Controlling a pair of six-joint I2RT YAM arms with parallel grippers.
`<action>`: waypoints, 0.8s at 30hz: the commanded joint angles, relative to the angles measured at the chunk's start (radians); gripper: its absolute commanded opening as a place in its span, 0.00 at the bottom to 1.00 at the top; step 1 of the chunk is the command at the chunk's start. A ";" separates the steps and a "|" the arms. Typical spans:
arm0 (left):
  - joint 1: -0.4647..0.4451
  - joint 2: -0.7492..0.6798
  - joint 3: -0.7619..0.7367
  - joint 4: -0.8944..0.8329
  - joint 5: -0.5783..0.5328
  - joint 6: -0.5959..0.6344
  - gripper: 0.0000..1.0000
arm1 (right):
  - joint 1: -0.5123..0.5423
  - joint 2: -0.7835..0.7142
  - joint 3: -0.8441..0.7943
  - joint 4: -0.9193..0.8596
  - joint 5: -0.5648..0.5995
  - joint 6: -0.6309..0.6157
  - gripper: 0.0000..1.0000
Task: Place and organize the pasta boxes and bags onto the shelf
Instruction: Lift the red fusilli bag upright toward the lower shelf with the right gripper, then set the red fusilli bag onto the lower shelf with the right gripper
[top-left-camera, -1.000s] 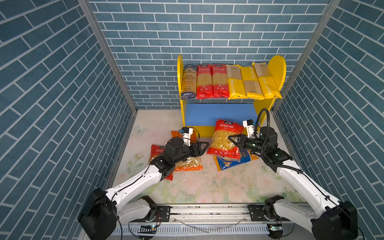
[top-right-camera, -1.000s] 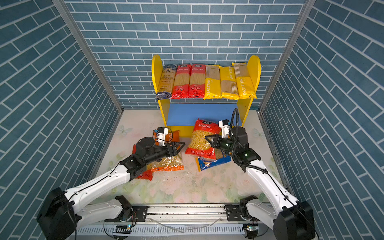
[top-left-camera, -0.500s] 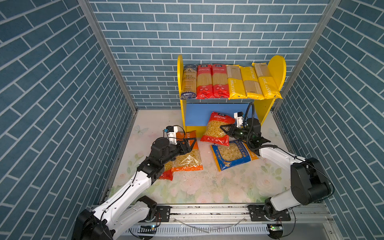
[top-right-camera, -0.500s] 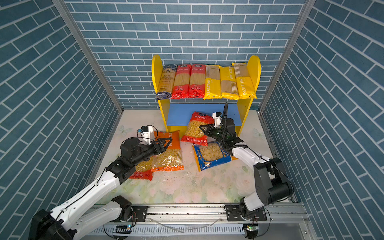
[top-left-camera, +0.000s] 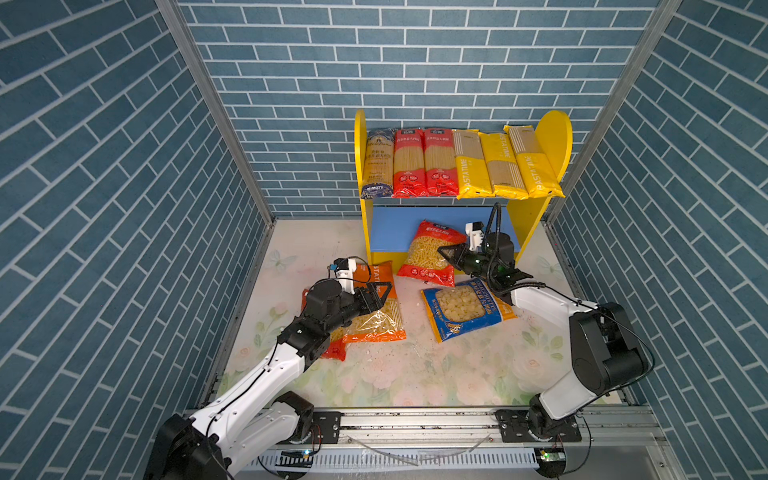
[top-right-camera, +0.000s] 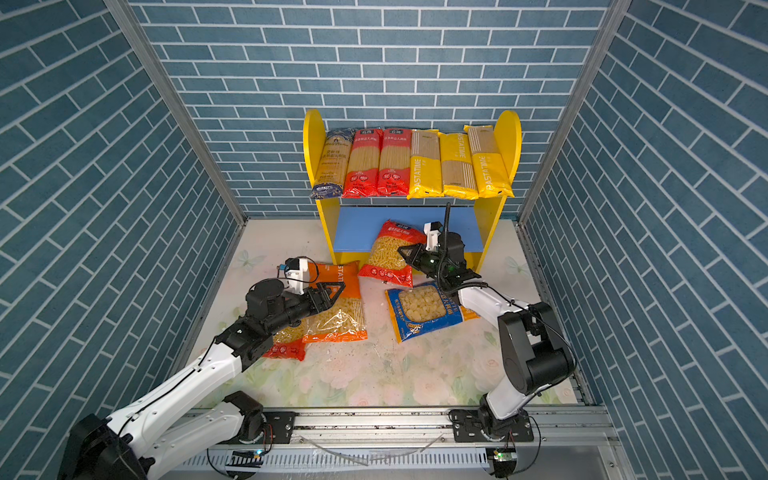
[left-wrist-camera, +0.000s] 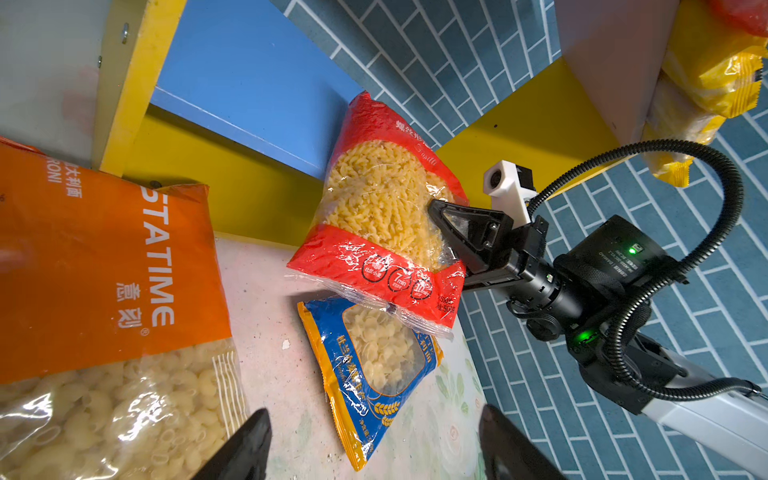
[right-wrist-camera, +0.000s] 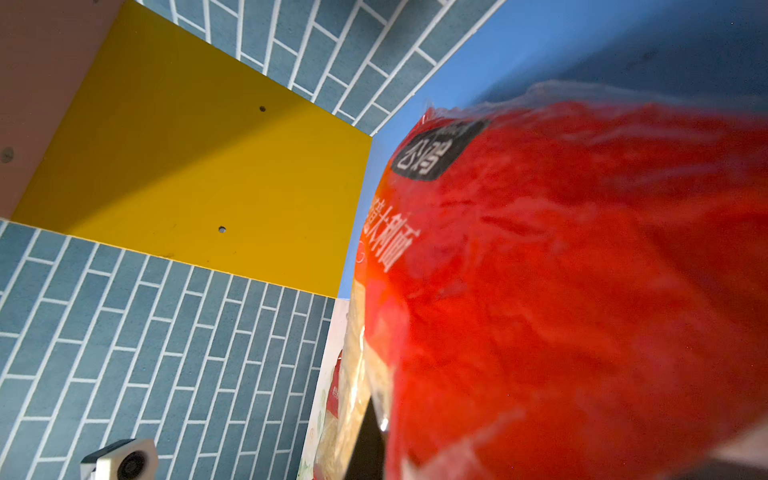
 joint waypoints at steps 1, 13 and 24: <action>0.006 0.021 -0.020 0.047 -0.023 0.007 0.81 | -0.012 0.006 0.112 -0.019 0.075 0.041 0.00; 0.012 0.030 -0.055 0.154 -0.048 -0.021 0.87 | 0.005 0.049 0.191 0.022 0.043 0.187 0.00; 0.021 0.039 -0.083 0.187 -0.031 -0.049 0.86 | 0.005 0.117 0.243 0.085 0.057 0.267 0.00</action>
